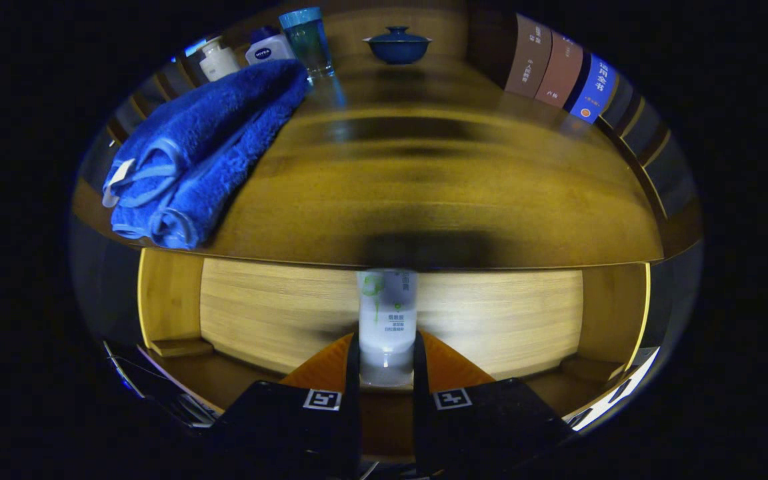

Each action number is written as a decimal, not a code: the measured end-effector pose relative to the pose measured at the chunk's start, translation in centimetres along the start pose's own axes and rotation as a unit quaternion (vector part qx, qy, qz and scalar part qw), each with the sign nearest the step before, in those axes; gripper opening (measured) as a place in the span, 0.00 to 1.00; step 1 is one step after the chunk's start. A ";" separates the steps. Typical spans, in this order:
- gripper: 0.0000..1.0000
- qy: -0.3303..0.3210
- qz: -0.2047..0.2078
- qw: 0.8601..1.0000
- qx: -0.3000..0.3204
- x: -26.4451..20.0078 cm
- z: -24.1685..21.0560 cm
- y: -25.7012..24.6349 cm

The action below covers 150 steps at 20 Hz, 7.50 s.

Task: Pull open the drawer, take out the items inside it, and place them on the countertop above the cabinet.

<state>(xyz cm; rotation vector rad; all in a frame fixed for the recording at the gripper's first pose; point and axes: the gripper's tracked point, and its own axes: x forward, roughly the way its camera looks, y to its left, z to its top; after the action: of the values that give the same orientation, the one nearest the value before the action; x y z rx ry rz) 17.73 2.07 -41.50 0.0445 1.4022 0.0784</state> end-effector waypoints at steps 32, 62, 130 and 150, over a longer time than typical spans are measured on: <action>0.35 -0.061 -0.010 0.998 0.030 -6.3 9.4 0.1; 1.00 -0.438 -0.047 0.897 -0.023 -18.3 11.3 -0.9; 1.00 -0.522 -0.063 0.850 -0.012 -0.6 4.2 4.0; 0.98 -0.541 -0.034 0.841 -0.003 -14.1 -0.6 6.1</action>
<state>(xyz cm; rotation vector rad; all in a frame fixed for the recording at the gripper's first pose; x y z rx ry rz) 14.61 6.97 -27.29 0.0261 0.2609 -0.0096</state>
